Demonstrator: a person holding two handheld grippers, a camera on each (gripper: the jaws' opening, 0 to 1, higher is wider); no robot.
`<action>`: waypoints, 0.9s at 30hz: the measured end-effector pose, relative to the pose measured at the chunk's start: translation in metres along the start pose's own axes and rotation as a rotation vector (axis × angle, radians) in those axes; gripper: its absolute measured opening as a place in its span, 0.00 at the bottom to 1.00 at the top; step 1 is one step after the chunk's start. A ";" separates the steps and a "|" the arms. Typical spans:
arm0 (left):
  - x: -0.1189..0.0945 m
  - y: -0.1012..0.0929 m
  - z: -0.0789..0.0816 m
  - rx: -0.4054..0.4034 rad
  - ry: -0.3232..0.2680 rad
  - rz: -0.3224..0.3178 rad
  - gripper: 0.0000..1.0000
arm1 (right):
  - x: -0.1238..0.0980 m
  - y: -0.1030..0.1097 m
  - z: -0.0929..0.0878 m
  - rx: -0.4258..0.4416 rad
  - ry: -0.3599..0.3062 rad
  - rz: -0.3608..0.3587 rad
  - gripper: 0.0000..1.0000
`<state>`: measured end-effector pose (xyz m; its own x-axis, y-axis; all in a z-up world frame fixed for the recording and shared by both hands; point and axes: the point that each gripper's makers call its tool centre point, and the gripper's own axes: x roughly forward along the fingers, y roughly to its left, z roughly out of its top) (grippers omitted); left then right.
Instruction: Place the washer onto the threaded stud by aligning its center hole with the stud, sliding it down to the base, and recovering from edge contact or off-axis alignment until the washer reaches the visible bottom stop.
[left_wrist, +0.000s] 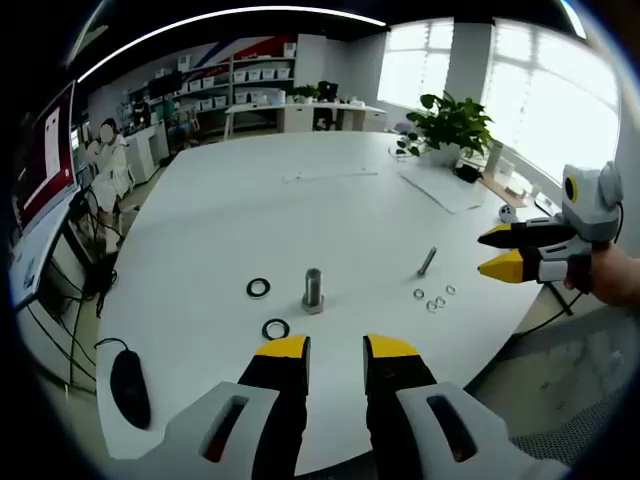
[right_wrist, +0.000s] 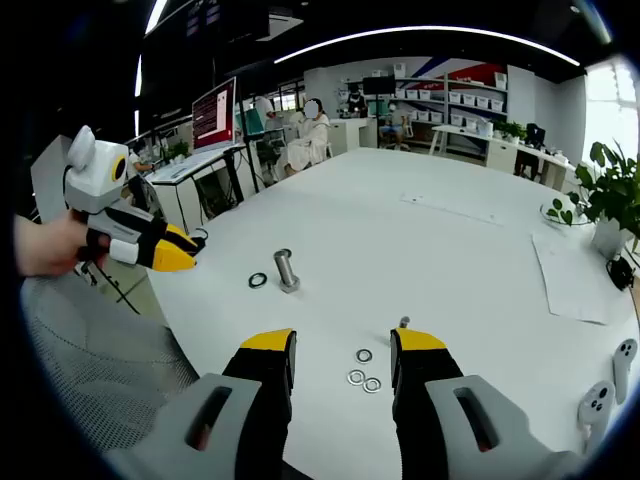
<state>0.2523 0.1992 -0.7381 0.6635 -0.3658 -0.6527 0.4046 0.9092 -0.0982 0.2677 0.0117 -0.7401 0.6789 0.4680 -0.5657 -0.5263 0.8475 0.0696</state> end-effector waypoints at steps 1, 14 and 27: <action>0.000 0.000 0.000 -0.001 -0.001 0.000 0.19 | 0.000 0.000 0.000 0.001 0.000 0.001 0.40; 0.003 0.001 -0.006 -0.009 0.025 0.002 0.19 | 0.002 0.008 -0.003 -0.005 0.020 0.025 0.40; 0.004 -0.001 -0.009 -0.018 0.037 -0.006 0.20 | 0.002 0.005 -0.003 0.069 0.011 0.028 0.44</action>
<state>0.2492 0.1985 -0.7475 0.6374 -0.3639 -0.6791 0.3969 0.9106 -0.1154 0.2646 0.0166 -0.7439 0.6584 0.4892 -0.5720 -0.5079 0.8496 0.1420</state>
